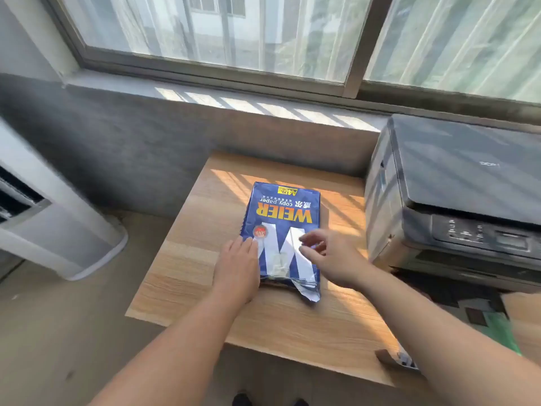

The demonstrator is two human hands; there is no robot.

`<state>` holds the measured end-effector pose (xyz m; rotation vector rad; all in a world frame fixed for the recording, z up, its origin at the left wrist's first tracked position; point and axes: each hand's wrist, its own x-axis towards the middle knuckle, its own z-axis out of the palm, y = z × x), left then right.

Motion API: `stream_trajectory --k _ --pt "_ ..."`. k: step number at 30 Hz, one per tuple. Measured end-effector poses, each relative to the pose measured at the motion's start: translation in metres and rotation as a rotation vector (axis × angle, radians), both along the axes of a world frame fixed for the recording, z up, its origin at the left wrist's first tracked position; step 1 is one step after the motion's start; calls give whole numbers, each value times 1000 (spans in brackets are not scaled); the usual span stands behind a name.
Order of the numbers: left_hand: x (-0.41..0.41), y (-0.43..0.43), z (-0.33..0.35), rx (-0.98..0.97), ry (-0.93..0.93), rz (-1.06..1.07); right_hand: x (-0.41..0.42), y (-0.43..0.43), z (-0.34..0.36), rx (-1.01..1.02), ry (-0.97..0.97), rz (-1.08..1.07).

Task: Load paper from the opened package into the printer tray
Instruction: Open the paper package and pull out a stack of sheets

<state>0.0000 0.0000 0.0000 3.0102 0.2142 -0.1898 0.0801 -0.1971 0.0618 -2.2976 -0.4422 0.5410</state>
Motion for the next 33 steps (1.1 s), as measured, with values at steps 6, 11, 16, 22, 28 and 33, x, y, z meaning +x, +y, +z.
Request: stream_trajectory --k 6,11,16,22,28,33 --pt "1 -1 -76 24 138 -92 4 54 -125 -402 -57 122" --pt "0 11 -105 -37 75 -116 19 70 -156 -296 -174 68" --pt "-6 16 -119 -134 70 -95 24 70 -169 -221 -189 -26" --pt "-4 22 -116 -223 86 -123 12 56 -160 -370 -445 172" --pt "3 21 -109 -230 125 -105 -90 11 -153 -227 -401 345" --pt "-1 15 -102 -141 137 -81 -124 12 -185 -175 -226 260"
